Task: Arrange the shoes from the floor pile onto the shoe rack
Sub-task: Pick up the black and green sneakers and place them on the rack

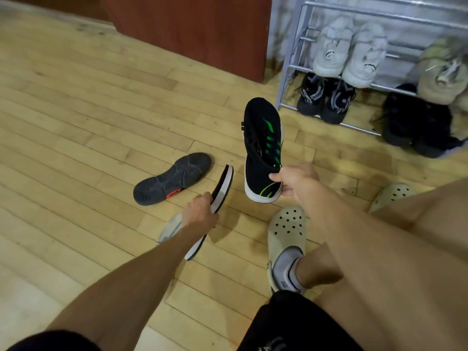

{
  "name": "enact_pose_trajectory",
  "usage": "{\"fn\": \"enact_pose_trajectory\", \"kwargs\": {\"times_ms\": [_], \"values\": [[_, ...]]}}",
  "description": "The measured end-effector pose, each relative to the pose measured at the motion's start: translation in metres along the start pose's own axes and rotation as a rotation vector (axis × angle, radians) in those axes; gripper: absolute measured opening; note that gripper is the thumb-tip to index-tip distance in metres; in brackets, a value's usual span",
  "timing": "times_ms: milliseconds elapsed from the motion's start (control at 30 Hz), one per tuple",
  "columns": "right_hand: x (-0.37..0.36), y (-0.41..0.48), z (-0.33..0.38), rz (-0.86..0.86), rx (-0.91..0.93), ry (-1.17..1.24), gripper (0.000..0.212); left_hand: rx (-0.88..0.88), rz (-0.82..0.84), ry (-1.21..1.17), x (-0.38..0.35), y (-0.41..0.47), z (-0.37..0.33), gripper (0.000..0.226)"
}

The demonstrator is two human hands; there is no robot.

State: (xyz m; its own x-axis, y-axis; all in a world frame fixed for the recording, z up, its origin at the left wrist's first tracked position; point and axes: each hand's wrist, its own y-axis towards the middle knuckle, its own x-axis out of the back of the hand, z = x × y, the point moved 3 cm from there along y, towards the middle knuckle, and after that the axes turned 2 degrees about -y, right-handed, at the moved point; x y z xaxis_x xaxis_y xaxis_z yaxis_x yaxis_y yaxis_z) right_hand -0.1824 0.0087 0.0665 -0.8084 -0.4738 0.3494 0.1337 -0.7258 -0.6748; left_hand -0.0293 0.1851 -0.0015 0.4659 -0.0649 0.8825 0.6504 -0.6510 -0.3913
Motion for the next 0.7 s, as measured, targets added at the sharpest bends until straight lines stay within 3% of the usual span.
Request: {"fn": "enact_pose_trajectory", "kwargs": {"times_ms": [100,267,400,567,700], "values": [[0.003,0.003,0.003,0.000,0.006,-0.009,0.024,0.034,-0.003,0.008,-0.009,0.004,-0.005,0.032],[0.008,0.012,0.005,0.014,0.000,-0.072,0.024,-0.021,0.239,-0.181,-0.035,0.004,-0.009,0.042],[0.007,0.014,0.002,0.020,-0.019,-0.094,0.024,0.079,0.234,-0.239,-0.036,0.004,0.008,0.047],[0.006,0.014,-0.007,0.036,-0.057,-0.138,0.026,0.246,0.488,-0.245,-0.058,-0.012,0.025,0.073],[0.007,0.014,-0.014,0.052,-0.065,-0.201,0.023,0.266,0.588,-0.307,-0.077,-0.023,0.018,0.066]]}}
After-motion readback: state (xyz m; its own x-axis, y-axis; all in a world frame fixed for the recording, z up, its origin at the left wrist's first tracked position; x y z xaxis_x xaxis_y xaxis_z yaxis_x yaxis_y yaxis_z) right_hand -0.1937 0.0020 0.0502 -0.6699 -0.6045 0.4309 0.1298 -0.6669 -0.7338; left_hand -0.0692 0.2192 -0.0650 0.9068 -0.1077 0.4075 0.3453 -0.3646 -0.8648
